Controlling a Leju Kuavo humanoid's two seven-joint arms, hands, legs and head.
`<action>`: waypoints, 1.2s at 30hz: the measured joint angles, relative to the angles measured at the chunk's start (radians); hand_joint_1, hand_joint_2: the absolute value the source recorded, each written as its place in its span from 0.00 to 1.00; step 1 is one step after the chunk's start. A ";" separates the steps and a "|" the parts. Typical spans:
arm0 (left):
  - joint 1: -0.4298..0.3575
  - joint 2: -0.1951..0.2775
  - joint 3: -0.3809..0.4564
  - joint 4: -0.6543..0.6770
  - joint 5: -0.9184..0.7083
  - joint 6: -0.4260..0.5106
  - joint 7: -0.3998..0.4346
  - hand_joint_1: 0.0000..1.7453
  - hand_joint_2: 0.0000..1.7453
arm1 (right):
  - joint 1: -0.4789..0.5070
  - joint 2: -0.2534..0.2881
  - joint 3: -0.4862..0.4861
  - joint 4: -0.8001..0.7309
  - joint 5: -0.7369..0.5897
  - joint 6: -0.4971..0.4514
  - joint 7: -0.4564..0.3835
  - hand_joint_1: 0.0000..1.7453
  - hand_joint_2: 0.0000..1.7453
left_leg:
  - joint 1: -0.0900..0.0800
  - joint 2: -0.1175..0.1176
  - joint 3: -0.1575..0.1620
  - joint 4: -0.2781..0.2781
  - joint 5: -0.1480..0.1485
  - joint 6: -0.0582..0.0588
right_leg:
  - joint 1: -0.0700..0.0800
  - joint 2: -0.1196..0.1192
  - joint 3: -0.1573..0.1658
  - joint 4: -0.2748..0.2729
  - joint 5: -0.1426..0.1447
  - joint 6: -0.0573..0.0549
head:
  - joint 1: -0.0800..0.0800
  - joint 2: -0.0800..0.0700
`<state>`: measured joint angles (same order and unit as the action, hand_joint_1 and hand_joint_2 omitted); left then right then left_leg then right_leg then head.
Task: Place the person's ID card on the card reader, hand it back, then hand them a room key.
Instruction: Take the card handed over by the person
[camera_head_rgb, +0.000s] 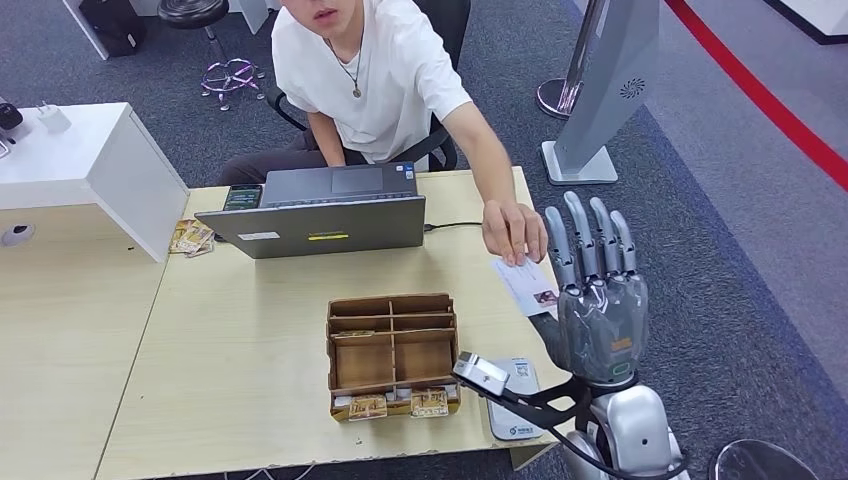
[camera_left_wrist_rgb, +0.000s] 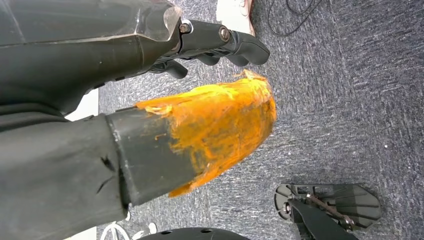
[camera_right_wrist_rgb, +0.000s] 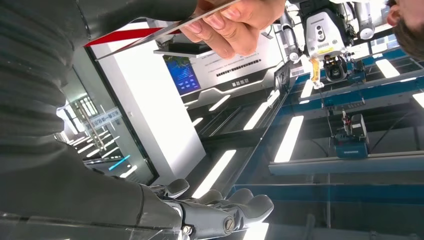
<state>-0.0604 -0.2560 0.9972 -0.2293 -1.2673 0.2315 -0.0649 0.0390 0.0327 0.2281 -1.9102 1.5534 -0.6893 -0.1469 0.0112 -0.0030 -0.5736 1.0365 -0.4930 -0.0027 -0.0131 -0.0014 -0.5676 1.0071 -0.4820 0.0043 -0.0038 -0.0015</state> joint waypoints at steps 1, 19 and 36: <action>0.000 0.000 0.000 0.000 0.000 0.000 0.000 0.00 0.00 | 0.004 0.001 -0.002 -0.003 0.000 0.000 0.000 0.00 1.00 | 0.000 0.000 0.000 0.000 0.000 0.000 | 0.000 0.000 0.000 0.000 0.000 0.000 | 0.000 0.000; 0.001 0.000 0.000 0.000 0.000 0.001 0.001 0.00 0.00 | 0.044 0.005 -0.014 -0.041 0.000 0.000 0.027 0.00 1.00 | 0.000 0.000 0.000 0.000 0.000 0.000 | 0.000 0.000 0.000 0.000 0.000 0.000 | 0.000 0.000; 0.001 0.000 0.000 0.000 0.002 0.001 0.001 0.00 0.00 | 0.072 0.005 -0.014 -0.080 0.000 0.000 0.068 0.00 1.00 | 0.000 0.000 0.000 0.000 0.000 0.000 | 0.000 0.000 0.000 0.000 0.000 0.000 | 0.000 0.000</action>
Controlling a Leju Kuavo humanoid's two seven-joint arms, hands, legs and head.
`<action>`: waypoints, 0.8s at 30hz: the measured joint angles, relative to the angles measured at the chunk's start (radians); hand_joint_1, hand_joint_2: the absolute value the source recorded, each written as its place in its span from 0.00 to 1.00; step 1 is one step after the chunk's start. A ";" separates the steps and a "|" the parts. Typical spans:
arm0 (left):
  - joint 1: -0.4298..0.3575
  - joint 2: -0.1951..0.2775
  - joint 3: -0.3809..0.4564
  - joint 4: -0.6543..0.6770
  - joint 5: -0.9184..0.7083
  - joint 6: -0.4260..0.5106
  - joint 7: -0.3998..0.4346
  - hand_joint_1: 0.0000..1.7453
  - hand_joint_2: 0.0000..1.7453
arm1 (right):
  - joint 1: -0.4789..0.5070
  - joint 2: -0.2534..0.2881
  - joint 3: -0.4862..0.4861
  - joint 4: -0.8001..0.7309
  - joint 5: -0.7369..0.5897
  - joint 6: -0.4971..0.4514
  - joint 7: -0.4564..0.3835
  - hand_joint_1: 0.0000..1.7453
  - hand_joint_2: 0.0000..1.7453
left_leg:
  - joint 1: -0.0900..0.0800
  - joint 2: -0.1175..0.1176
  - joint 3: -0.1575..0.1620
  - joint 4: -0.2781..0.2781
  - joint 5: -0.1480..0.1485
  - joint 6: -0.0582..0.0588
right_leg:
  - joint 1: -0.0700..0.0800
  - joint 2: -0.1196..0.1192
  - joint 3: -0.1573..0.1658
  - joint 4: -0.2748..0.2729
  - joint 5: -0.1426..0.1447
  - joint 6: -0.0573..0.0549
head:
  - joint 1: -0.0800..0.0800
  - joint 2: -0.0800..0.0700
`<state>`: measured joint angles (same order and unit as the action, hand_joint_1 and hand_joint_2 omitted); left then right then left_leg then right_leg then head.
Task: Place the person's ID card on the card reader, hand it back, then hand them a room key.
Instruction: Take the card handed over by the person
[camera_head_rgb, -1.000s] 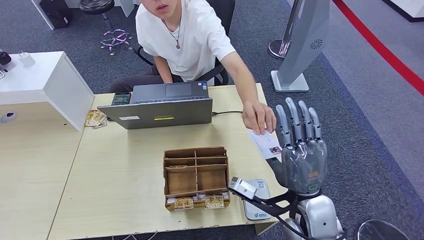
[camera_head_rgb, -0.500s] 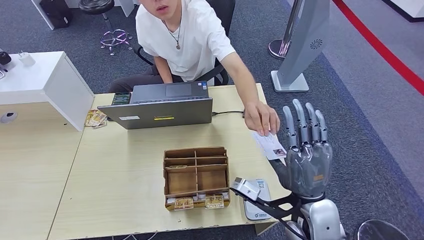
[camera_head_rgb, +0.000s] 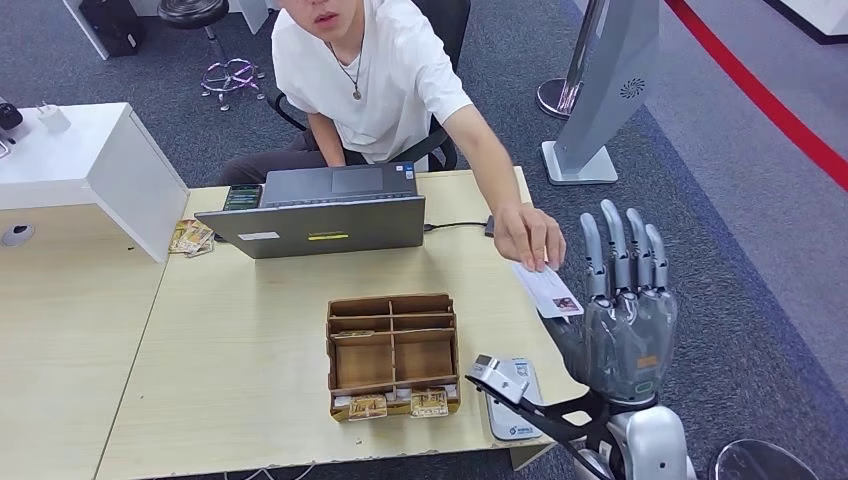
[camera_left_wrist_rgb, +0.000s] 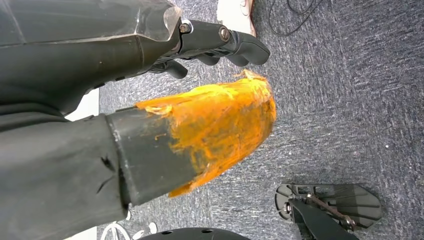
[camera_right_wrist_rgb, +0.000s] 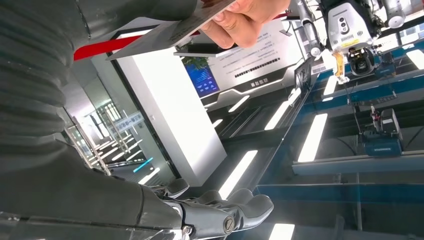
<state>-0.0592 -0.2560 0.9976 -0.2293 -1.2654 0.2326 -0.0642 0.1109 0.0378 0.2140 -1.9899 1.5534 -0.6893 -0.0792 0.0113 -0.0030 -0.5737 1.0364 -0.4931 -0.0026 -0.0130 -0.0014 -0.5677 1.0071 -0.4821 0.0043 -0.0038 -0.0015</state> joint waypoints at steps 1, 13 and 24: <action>0.000 0.000 0.000 0.000 0.000 0.000 0.000 0.00 0.00 | 0.003 0.000 0.000 -0.005 0.000 0.000 0.001 0.01 1.00 | 0.000 0.000 0.000 0.000 0.000 0.000 | 0.000 0.000 0.000 0.000 0.000 0.000 | 0.000 0.000; 0.000 0.000 0.000 0.000 0.001 0.000 -0.002 0.00 0.00 | 0.024 -0.002 0.019 -0.024 0.000 0.000 0.030 1.00 1.00 | 0.000 0.000 0.000 0.000 0.000 0.000 | 0.000 0.000 0.000 0.000 0.000 0.000 | 0.000 0.000; 0.000 0.000 0.000 0.000 0.001 0.000 -0.002 0.00 0.00 | 0.032 -0.017 0.048 -0.024 -0.005 0.000 0.056 1.00 1.00 | 0.000 0.000 0.000 0.000 0.000 0.000 | 0.000 0.000 0.000 0.000 0.000 0.000 | 0.000 0.000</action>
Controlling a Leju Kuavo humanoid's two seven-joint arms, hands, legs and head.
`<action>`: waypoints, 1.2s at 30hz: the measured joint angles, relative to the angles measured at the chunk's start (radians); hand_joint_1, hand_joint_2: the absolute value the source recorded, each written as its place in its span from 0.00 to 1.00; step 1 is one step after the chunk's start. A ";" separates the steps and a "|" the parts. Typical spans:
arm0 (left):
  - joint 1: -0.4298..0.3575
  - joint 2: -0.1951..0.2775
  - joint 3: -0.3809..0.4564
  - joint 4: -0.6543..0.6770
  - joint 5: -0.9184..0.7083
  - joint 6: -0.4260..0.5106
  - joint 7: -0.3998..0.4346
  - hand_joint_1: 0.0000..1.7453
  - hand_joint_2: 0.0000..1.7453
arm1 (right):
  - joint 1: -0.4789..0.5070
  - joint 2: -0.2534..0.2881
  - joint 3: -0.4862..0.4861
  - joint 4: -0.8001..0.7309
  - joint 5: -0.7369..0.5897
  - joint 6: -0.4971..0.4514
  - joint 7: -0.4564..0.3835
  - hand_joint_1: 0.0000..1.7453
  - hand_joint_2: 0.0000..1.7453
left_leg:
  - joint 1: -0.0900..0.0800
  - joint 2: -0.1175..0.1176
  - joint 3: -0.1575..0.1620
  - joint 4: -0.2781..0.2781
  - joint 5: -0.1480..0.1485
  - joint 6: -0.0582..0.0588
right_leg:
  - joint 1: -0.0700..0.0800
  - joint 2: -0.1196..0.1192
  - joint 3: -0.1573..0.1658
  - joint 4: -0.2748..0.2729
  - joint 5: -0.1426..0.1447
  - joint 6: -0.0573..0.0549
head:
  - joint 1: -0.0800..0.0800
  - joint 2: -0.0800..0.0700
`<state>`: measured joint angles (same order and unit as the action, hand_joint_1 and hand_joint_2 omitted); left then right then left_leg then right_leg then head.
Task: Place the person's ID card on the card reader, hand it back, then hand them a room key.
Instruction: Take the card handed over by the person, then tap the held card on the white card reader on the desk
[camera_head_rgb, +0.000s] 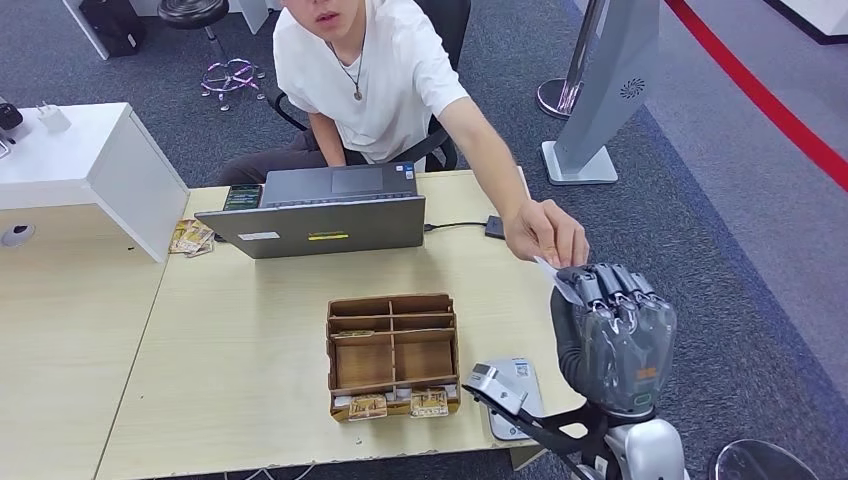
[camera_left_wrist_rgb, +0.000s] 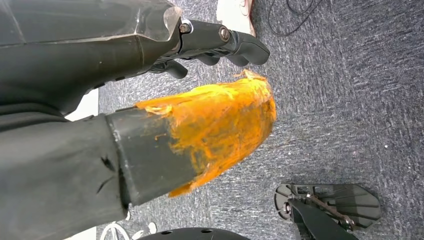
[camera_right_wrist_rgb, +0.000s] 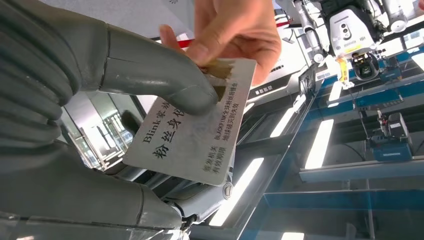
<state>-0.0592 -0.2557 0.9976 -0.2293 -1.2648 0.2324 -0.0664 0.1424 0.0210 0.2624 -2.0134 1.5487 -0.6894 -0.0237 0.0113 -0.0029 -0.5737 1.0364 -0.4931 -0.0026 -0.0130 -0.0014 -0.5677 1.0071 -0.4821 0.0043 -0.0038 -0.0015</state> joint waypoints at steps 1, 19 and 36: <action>0.000 0.000 0.000 0.000 0.000 0.000 0.000 0.00 0.00 | 0.001 -0.001 0.001 0.000 0.000 0.000 0.000 1.00 1.00 | 0.000 0.000 0.000 0.000 0.000 0.000 | 0.000 0.000 0.000 0.000 0.000 0.000 | 0.000 0.000; 0.000 0.000 0.000 0.000 0.007 0.002 -0.001 0.00 0.00 | 0.082 -0.002 0.016 -0.003 -0.203 0.000 -0.109 1.00 1.00 | 0.000 0.000 0.000 0.000 0.000 0.000 | 0.000 0.000 0.000 0.000 0.000 0.000 | 0.000 0.000; 0.000 0.000 0.016 0.000 0.012 0.009 -0.010 0.00 0.00 | 0.147 -0.029 0.051 0.172 -0.647 0.089 -0.099 1.00 1.00 | 0.000 0.000 0.000 0.000 0.000 0.000 | 0.000 0.000 0.000 0.000 0.000 0.000 | 0.000 0.000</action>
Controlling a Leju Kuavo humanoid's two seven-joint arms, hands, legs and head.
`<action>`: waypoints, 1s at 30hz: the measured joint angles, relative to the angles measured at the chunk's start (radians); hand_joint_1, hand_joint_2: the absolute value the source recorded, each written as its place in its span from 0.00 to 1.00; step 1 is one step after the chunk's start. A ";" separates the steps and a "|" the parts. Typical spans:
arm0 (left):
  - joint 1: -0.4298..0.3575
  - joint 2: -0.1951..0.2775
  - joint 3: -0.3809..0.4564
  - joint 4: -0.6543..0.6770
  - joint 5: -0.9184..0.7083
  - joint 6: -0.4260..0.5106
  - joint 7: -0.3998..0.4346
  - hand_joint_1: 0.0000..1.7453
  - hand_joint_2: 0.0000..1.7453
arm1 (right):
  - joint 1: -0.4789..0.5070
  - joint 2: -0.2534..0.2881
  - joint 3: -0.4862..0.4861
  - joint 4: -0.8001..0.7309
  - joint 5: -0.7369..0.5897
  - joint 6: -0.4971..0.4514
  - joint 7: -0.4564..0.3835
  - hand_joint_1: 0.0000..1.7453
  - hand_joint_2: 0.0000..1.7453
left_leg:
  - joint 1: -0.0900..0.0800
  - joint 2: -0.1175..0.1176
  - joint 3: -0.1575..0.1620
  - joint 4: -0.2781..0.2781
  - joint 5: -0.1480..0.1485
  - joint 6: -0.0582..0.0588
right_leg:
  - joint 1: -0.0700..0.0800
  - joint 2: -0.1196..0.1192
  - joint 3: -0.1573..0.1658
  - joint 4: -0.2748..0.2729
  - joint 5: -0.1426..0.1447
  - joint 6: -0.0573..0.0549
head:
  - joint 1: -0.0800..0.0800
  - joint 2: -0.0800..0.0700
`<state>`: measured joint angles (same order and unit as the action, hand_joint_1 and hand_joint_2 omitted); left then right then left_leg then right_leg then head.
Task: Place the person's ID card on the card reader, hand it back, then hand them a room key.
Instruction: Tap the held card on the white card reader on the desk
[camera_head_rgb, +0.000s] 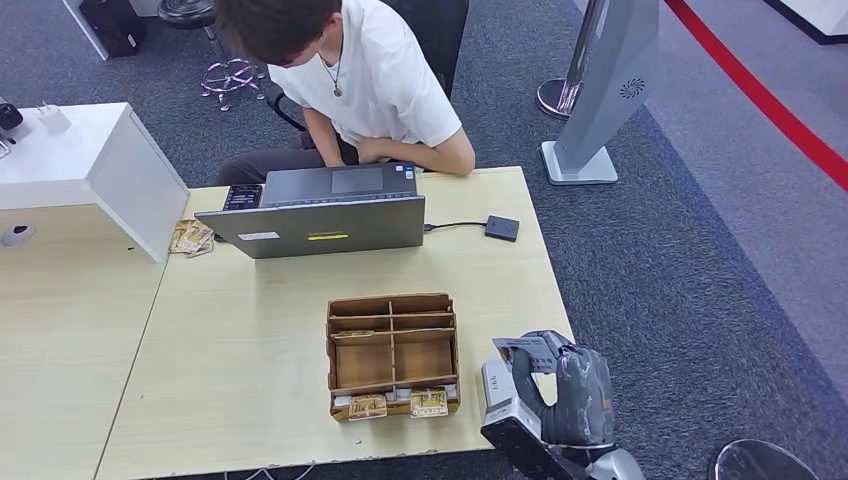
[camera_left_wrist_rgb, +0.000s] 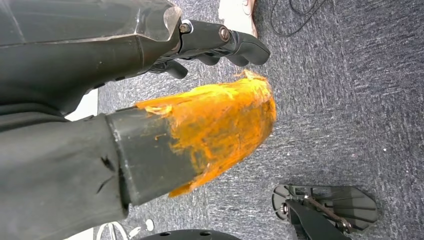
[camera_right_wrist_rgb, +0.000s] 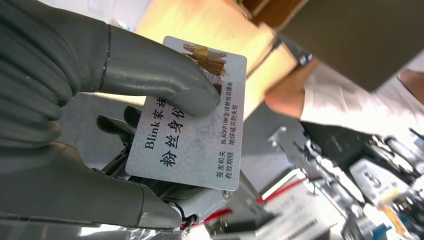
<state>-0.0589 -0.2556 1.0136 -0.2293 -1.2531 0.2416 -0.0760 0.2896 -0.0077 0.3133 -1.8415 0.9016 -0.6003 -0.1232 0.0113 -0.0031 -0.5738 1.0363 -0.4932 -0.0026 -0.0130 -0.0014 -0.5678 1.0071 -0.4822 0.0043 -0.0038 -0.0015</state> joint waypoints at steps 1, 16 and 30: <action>0.000 0.000 0.001 0.000 0.000 0.000 0.000 0.00 0.00 | 0.001 0.000 -0.001 0.010 -0.021 0.010 -0.006 1.00 1.00 | 0.000 0.000 0.000 0.000 0.000 0.000 | 0.000 0.000 0.000 0.000 0.000 0.000 | 0.000 0.000; 0.000 0.000 0.012 0.000 -0.005 0.003 -0.008 0.00 0.00 | 0.010 0.003 -0.082 0.134 -0.229 0.129 -0.068 1.00 1.00 | 0.000 0.000 0.000 0.000 0.000 0.000 | 0.000 0.000 0.000 0.000 0.000 0.000 | 0.000 0.000; 0.000 0.001 0.016 0.000 -0.009 0.003 -0.009 0.00 0.00 | -0.010 0.035 -0.191 0.247 -0.280 0.203 -0.108 1.00 1.00 | 0.000 0.000 0.000 0.000 0.000 0.000 | 0.000 0.000 0.000 0.000 0.000 0.000 | 0.000 0.000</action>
<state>-0.0590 -0.2545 1.0292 -0.2293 -1.2624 0.2445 -0.0851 0.2793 0.0276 0.1222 -1.5940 0.6218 -0.3972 -0.2308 0.0113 -0.0031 -0.5738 1.0363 -0.4932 -0.0026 -0.0130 -0.0014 -0.5678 1.0071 -0.4822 0.0043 -0.0038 -0.0015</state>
